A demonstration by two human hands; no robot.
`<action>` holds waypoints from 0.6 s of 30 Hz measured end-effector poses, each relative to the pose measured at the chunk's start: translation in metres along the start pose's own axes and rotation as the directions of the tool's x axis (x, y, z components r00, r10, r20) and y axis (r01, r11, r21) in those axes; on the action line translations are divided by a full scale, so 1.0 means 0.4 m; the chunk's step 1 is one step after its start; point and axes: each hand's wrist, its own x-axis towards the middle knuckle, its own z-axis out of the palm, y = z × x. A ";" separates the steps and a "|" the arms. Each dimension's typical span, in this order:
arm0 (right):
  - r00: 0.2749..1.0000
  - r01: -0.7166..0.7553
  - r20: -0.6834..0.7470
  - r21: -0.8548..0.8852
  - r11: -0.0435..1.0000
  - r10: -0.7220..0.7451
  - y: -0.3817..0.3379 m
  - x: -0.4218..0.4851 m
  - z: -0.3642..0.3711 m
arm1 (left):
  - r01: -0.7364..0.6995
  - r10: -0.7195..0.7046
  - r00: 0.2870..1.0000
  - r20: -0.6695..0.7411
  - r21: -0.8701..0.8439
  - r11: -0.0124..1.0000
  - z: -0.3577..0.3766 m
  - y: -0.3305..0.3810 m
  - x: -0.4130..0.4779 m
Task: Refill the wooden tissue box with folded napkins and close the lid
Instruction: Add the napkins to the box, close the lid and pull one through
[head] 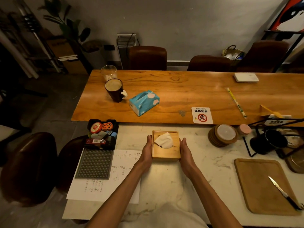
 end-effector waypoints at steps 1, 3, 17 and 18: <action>1.000 -0.002 -0.003 -0.013 1.000 0.002 -0.005 0.014 0.002 | 0.009 -0.009 1.000 -0.013 0.006 1.000 0.000 0.007 0.010; 1.000 -0.017 -0.013 -0.038 0.999 0.016 -0.008 0.037 0.005 | 0.025 -0.025 0.999 -0.031 -0.002 1.000 -0.008 0.011 0.029; 1.000 -0.006 -0.007 -0.076 0.997 0.006 -0.051 0.151 0.036 | 0.025 -0.025 0.999 0.029 -0.010 1.000 -0.029 0.064 0.140; 1.000 -0.010 -0.012 -0.082 0.997 0.009 -0.048 0.153 0.033 | 0.028 -0.028 0.999 0.038 -0.006 1.000 -0.029 0.066 0.136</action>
